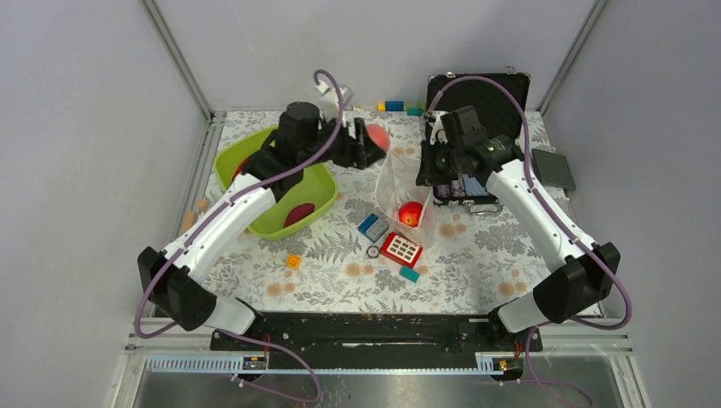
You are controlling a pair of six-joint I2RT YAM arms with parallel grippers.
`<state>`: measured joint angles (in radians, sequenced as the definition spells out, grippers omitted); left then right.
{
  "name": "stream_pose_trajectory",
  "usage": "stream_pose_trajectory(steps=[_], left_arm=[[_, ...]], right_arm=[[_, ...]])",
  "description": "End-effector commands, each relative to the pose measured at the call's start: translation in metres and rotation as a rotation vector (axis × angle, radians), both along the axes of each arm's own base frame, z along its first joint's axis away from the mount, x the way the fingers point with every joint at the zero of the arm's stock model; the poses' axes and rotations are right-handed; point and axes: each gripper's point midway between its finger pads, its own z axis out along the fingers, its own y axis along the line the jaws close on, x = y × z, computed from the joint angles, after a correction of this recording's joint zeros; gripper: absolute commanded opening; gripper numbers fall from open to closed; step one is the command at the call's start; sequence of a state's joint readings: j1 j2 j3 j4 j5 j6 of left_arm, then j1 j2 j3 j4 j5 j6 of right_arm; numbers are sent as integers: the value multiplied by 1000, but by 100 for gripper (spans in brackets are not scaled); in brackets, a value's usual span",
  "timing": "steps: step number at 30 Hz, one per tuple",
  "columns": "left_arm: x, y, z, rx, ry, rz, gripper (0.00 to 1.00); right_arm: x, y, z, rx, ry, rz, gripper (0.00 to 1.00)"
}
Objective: Place the food in the zip-top bag and seal the zipper
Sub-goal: Place the fake fruit in the zipper food storage bag, then pick up the fake fruit from the bin.
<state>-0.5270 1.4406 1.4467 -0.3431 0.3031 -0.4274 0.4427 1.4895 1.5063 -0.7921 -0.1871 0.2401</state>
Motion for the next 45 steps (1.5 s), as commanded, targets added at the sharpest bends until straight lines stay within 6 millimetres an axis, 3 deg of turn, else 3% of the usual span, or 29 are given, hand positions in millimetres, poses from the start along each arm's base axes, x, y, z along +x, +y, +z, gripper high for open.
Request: stream_pose_trajectory(steps=[1, 5, 9, 12, 14, 18, 21, 22, 32, 39, 45], left_arm=[[-51, -38, 44, -48, -208, -245, 32], [-74, -55, 31, -51, -194, -337, 37], [-76, -67, 1, -31, -99, -354, 39], [-67, -68, -19, 11, -14, -315, 40], [-68, -72, -30, 21, 28, -327, 46], [-75, -74, -37, 28, 56, -353, 73], [-79, -71, -36, 28, 51, -352, 97], [-79, -70, -36, 30, 46, -350, 99], [-80, -55, -24, 56, 1, -302, 99], [-70, -19, 3, 32, -91, -82, 99], [-67, 23, 21, -30, -170, 132, 99]], right_arm=[[-4, 5, 22, 64, -59, 34, 15], [-9, 5, 21, 74, -57, 36, 15], [-14, 9, 26, 107, -48, 47, 15], [-16, 11, 28, 123, -43, 52, 15], [-17, 11, 28, 124, -40, 45, 15], [-17, 11, 28, 128, -37, 45, 15], [-17, 10, 29, 123, -43, 36, 16], [-16, 9, 28, 121, -44, 33, 16], [-19, 10, 38, 142, -59, 38, 15], [-40, 30, 83, 351, -41, 186, 6], [-61, 34, 102, 427, -36, 385, 4]])
